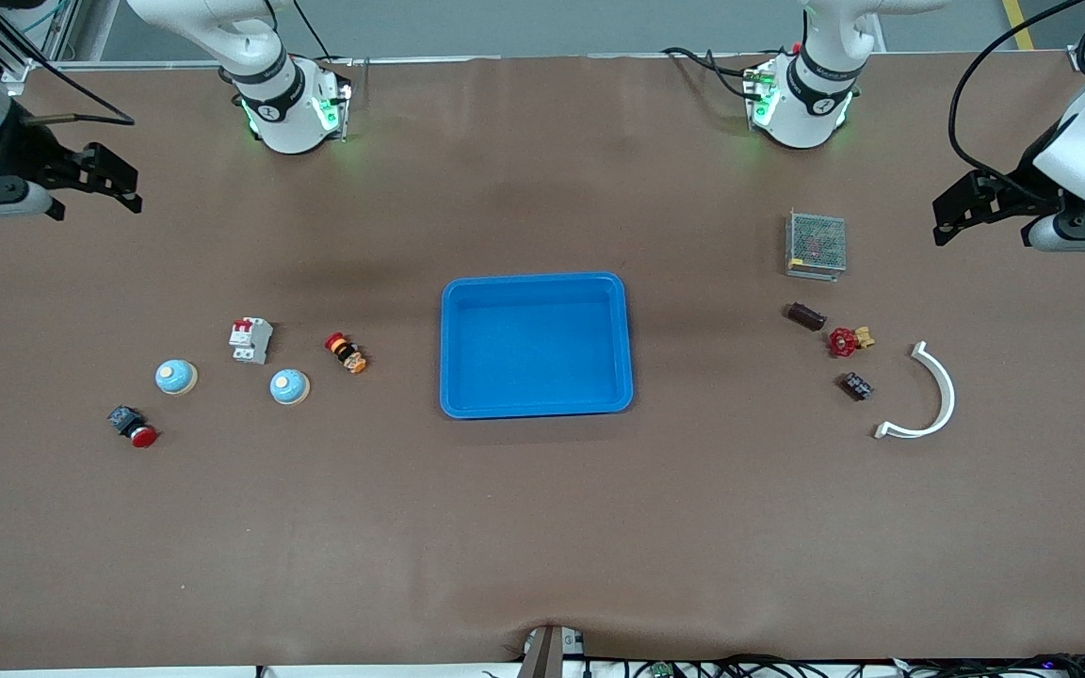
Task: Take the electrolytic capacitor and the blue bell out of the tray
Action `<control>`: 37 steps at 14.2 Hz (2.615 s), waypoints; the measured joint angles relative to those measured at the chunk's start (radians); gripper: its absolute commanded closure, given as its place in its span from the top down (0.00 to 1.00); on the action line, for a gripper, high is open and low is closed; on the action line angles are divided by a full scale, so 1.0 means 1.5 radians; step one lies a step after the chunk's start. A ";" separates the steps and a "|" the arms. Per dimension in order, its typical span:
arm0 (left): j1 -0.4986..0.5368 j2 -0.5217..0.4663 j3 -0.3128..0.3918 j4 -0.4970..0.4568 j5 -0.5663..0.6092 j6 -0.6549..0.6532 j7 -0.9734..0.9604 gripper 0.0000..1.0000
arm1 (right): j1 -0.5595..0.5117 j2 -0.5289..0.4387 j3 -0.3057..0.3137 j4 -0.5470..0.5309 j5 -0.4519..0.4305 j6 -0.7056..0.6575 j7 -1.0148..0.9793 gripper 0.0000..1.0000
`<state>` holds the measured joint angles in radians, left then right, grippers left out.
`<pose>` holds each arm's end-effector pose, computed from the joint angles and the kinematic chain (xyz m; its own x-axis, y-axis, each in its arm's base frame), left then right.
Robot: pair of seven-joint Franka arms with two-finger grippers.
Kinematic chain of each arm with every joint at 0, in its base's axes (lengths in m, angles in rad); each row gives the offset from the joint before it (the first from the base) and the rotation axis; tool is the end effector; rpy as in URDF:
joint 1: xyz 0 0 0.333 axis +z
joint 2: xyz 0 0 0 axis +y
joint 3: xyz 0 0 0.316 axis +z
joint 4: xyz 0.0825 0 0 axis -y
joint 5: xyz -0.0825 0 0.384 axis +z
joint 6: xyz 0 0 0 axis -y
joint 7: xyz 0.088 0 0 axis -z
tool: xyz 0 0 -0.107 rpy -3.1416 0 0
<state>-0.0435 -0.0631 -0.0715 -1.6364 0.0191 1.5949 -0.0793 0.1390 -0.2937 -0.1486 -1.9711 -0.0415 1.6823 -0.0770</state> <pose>0.5335 -0.0609 0.6300 0.9991 -0.0361 0.0232 -0.0356 -0.9991 -0.0218 0.4674 -0.0167 0.5922 0.9969 0.0781 0.0021 0.0781 -0.9969 -0.0015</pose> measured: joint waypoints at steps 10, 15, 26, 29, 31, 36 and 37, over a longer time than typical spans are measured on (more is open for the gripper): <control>0.000 0.000 0.001 0.010 0.000 0.000 0.000 1.00 | -0.032 0.133 -0.012 0.187 -0.001 0.016 -0.003 1.00; 0.001 0.000 0.003 0.010 0.000 -0.003 0.000 1.00 | -0.034 0.167 -0.013 0.251 -0.001 0.014 -0.033 1.00; 0.004 0.000 0.003 0.017 0.000 -0.038 0.000 1.00 | -0.061 0.182 -0.011 0.264 0.001 0.003 -0.064 1.00; 0.004 0.000 0.003 0.024 0.000 -0.040 0.000 1.00 | -0.061 0.182 -0.011 0.266 0.001 -0.005 -0.063 1.00; 0.004 0.000 0.004 0.026 0.000 -0.041 0.000 1.00 | -0.061 0.182 -0.011 0.266 0.001 -0.006 -0.063 1.00; 0.004 0.000 0.004 0.027 0.000 -0.041 0.007 1.00 | -0.061 0.183 -0.011 0.268 0.001 -0.007 -0.063 1.00; 0.005 0.000 0.004 0.030 0.000 -0.041 0.013 1.00 | -0.061 0.183 -0.011 0.269 0.001 -0.007 -0.063 1.00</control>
<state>-0.0367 -0.0631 -0.0655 -1.5914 0.0191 1.5329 -0.0602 0.0474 -0.0199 -0.1648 -1.5672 -0.0400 1.6713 -0.1709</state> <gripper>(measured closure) 0.000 0.000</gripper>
